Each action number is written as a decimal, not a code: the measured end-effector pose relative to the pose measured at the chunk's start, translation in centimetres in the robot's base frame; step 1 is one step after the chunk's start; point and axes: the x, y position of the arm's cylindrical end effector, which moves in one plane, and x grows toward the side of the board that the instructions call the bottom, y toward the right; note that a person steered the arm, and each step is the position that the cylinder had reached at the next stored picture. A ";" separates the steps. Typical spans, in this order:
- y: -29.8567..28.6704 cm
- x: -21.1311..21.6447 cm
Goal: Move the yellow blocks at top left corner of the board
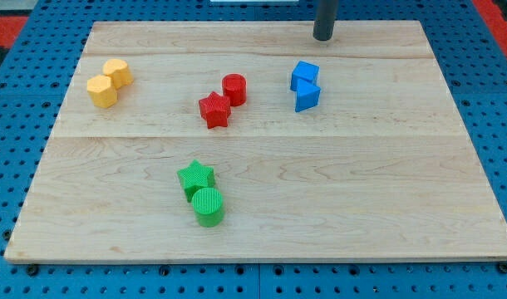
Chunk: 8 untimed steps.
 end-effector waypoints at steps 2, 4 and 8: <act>0.0 0.0; -0.2 0.0; 1.3 1.9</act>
